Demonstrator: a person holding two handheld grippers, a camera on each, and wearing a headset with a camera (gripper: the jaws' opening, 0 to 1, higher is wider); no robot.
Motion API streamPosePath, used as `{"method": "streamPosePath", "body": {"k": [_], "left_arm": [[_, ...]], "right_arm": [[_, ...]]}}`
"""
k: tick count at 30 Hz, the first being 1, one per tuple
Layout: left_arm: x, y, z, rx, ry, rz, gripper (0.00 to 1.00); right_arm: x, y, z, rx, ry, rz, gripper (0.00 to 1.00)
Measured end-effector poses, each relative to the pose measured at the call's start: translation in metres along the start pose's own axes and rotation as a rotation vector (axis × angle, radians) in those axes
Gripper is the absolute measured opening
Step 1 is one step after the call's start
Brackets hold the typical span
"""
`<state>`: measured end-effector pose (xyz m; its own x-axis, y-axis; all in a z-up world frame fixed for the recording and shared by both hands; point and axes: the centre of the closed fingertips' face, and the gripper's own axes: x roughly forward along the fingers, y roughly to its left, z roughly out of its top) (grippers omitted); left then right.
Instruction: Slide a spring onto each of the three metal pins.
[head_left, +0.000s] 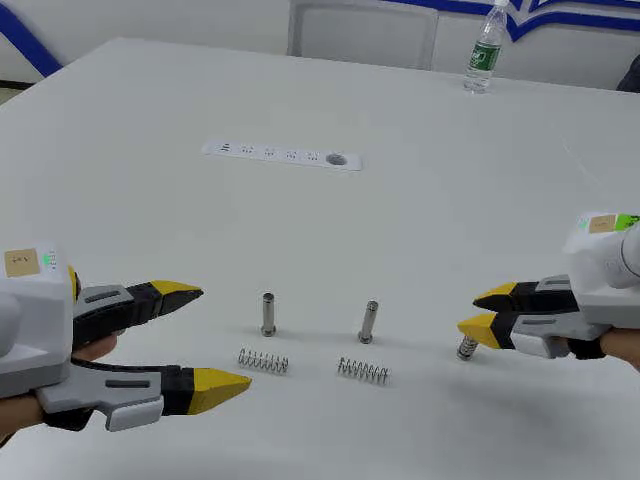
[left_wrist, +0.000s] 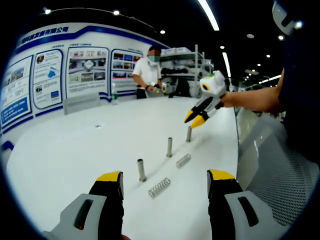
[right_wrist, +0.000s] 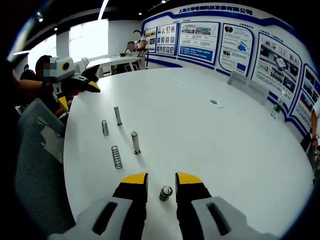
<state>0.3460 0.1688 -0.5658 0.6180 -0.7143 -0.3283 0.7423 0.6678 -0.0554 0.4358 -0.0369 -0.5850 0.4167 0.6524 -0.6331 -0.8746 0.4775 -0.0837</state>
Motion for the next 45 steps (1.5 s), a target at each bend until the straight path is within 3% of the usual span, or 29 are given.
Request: {"method": "streamPosePath", "body": {"k": [5,10,26,45], "left_arm": [[0.001,-0.001,0.001,0.002,-0.002,-0.001,0.69],[0.000,0.000,0.001,0.004,-0.003,0.000,0.69],[0.001,-0.002,0.003,0.009,0.000,-0.006,0.69],[0.004,-0.007,-0.002,0.006,0.008,-0.016,0.68]], "right_arm": [[0.002,0.011,0.018,-0.035,-0.024,0.024,0.23],[0.009,0.023,0.022,-0.062,-0.019,0.057,0.23],[0.038,0.065,0.007,-0.107,0.045,0.180,0.23],[0.067,0.083,-0.019,-0.130,0.128,0.254,0.20]]}}
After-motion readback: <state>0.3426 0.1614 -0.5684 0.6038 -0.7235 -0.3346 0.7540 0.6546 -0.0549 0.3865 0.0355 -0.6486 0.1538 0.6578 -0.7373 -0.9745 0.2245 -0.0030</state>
